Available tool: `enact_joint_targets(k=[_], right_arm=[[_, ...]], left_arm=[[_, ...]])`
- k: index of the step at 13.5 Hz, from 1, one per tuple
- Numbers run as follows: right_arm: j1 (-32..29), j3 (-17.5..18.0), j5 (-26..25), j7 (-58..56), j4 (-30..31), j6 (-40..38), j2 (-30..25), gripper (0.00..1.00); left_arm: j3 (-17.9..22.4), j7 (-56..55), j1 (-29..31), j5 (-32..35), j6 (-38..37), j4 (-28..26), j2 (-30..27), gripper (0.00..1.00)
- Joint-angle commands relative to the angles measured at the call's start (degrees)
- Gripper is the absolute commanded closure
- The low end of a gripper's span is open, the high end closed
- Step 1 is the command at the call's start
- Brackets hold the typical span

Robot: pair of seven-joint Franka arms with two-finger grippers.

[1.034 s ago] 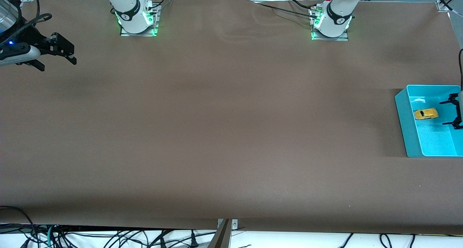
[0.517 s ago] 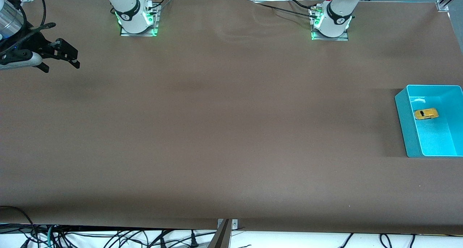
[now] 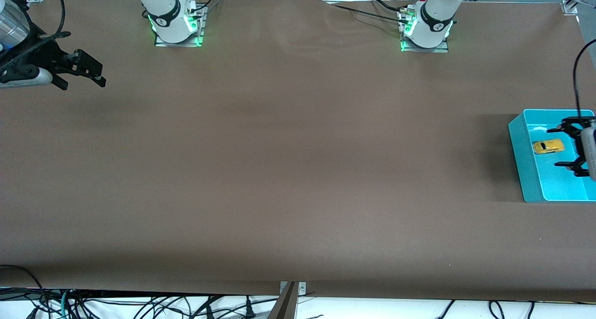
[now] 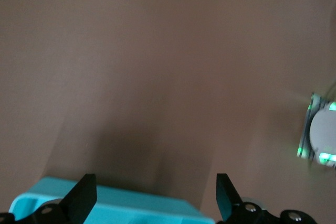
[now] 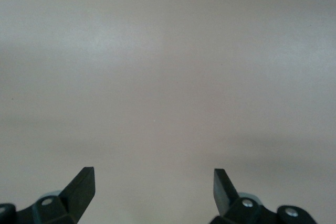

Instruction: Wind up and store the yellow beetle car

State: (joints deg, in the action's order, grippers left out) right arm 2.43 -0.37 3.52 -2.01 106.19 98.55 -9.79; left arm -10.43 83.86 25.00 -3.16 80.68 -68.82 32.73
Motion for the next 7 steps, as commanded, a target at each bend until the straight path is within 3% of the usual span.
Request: enact_joint_targets(k=[1, 5, 7], right_arm=[[0.47, -0.51, 0.61, 0.7, 0.95, -0.73, -1.99, 0.0], [0.47, -0.51, 0.61, 0.52, 1.04, -0.73, -1.99, 0.0], [0.47, -0.51, 0.52, -0.35, 1.04, -0.73, -1.99, 0.0]], left_arm=[[-4.93, -9.73, 0.32, -1.41, -2.28, -0.35, -0.48, 0.0], [-12.94, -26.7, 0.32, -1.32, -4.3, -0.61, -3.63, 0.0], [-13.39, -34.78, -1.86, -1.15, -4.92, -1.57, -6.61, 0.0]])
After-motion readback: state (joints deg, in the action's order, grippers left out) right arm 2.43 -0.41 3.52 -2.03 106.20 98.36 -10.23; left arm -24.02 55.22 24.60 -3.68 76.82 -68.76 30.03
